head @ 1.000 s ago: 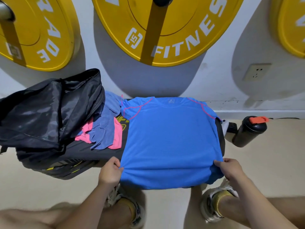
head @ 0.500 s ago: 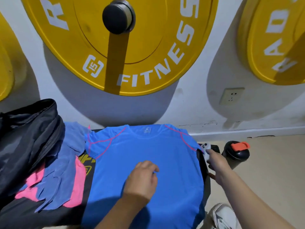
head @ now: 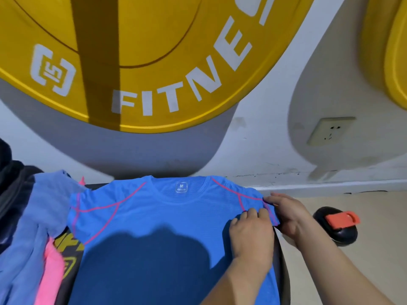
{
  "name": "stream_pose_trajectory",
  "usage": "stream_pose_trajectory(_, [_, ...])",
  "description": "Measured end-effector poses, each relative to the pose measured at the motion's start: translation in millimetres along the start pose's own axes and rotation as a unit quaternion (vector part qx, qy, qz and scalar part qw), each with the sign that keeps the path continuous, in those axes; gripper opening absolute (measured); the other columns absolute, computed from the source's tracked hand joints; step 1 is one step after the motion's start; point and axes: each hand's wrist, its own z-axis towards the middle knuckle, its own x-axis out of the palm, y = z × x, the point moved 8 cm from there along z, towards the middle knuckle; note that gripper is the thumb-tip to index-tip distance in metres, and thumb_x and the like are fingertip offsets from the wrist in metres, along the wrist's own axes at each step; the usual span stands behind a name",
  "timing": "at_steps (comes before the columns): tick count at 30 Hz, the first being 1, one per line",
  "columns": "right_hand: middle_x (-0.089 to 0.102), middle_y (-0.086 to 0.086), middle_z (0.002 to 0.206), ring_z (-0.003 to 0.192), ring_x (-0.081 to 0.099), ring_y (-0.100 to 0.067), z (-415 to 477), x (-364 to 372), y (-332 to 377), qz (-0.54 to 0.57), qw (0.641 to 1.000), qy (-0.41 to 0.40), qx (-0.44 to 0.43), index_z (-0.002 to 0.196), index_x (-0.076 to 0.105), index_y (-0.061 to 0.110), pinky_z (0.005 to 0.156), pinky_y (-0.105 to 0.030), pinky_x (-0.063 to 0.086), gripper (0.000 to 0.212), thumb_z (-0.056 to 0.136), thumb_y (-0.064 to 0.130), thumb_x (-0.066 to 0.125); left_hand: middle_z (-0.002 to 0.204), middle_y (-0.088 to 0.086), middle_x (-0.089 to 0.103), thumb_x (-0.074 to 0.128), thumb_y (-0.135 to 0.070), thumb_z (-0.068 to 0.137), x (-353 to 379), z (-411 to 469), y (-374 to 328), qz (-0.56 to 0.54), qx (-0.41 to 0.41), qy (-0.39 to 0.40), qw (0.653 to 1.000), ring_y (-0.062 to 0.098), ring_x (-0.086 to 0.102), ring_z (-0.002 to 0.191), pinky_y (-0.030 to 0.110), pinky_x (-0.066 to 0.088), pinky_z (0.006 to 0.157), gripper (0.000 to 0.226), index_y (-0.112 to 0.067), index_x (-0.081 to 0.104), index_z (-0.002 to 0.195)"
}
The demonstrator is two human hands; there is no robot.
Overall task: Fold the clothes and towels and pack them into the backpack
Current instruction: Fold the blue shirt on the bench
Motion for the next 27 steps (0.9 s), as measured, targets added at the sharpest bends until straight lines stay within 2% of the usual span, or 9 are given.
stream_pose_trajectory(3, [0.058,-0.012,0.076,0.061,0.052,-0.022,3.8,2.5,4.8,-0.025,0.999,0.022,0.005,0.100,0.061,0.010,0.058,-0.030,0.043,0.024,0.083,-0.006,0.055,0.052,-0.006,0.057,0.080,-0.036,0.046,-4.8,3.8,0.3,-0.003,0.001,-0.028,1.000,0.012,0.056,0.046,0.023,0.041,0.048,0.027,-0.024,0.061,0.061])
stream_pose_trajectory(6, [0.052,-0.008,0.071,0.053,0.040,-0.018,2.9,1.7,2.9,-0.117,0.993,0.013,0.009,0.090,0.065,0.008,0.053,-0.025,0.030,0.012,0.080,0.007,0.058,0.051,-0.006,0.056,0.062,-0.042,0.067,-4.1,5.7,-0.1,-0.016,0.007,-0.048,0.999,0.013,0.055,0.044,0.024,0.040,0.049,0.018,-0.025,0.061,0.061])
stream_pose_trajectory(10, [0.062,-0.005,0.076,0.063,0.051,-0.018,2.0,-0.8,-0.5,-0.224,0.975,0.006,0.005,0.091,0.067,0.011,0.057,-0.021,0.037,0.017,0.086,0.027,0.067,0.045,-0.008,0.052,0.039,-0.041,0.075,-9.9,8.1,1.5,-0.025,0.003,-0.058,0.998,0.012,0.051,0.039,0.022,0.037,0.046,0.031,-0.029,0.060,0.056])
stream_pose_trajectory(12, [0.061,-0.009,0.076,0.061,0.052,-0.019,3.5,-0.7,-0.2,-0.186,0.982,-0.003,-0.028,0.101,0.065,0.002,0.047,-0.015,0.041,0.022,0.083,0.011,0.072,0.044,-0.009,0.051,0.039,-0.042,0.076,-10.3,8.8,3.8,-0.039,-0.007,-0.050,0.998,0.011,0.051,0.039,0.022,0.029,0.045,0.032,-0.029,0.057,0.054])
stream_pose_trajectory(14, [0.062,-0.013,0.076,0.058,0.055,-0.020,3.5,-6.7,3.8,-0.146,0.986,-0.054,-0.059,0.108,0.061,-0.002,0.045,-0.019,0.046,0.029,0.080,-0.006,0.069,0.050,-0.007,0.057,0.040,-0.041,0.080,-15.9,9.5,11.6,-0.072,-0.032,-0.040,0.996,0.013,0.056,0.046,0.026,0.024,0.051,0.031,-0.027,0.058,0.059])
stream_pose_trajectory(17, [0.061,-0.016,0.075,0.058,0.055,-0.025,-1.1,0.7,20.8,-0.110,0.987,-0.066,-0.101,0.109,0.061,0.002,0.052,-0.027,0.049,0.032,0.080,-0.010,0.064,0.080,0.004,0.065,0.035,-0.040,0.096,-14.5,9.8,14.3,-0.165,-0.054,0.004,0.985,0.027,0.058,0.078,0.033,0.029,0.066,0.035,-0.020,0.051,0.072])
stream_pose_trajectory(22, [0.057,-0.010,0.066,0.058,0.047,-0.022,-17.4,32.9,71.1,-0.147,0.966,-0.054,-0.206,0.104,0.061,0.010,0.049,-0.025,0.039,0.028,0.080,-0.004,0.067,0.055,0.003,0.039,0.046,-0.037,0.090,-18.0,8.1,38.5,-0.291,-0.161,0.036,0.942,0.024,0.037,0.061,0.035,0.030,0.064,0.044,-0.014,0.029,0.057])
stream_pose_trajectory(24, [0.057,-0.009,0.065,0.053,0.046,-0.020,-17.2,49.4,78.7,-0.157,0.961,-0.044,-0.221,0.103,0.063,0.008,0.051,-0.026,0.040,0.028,0.079,-0.004,0.067,0.061,0.001,0.050,0.046,-0.030,0.088,-12.1,5.9,49.9,-0.338,-0.190,0.041,0.921,0.017,0.048,0.060,0.034,0.037,0.064,0.030,-0.018,0.036,0.063])
stream_pose_trajectory(27, [0.054,-0.008,0.064,0.042,0.046,-0.012,-14.3,75.3,71.2,-0.125,0.974,-0.001,-0.190,0.103,0.062,0.007,0.045,-0.021,0.045,0.024,0.083,-0.005,0.064,0.091,-0.001,0.066,0.042,-0.027,0.089,-5.3,-3.8,59.9,-0.393,-0.229,0.058,0.889,0.019,0.069,0.077,0.033,0.052,0.076,0.006,-0.025,0.044,0.095])
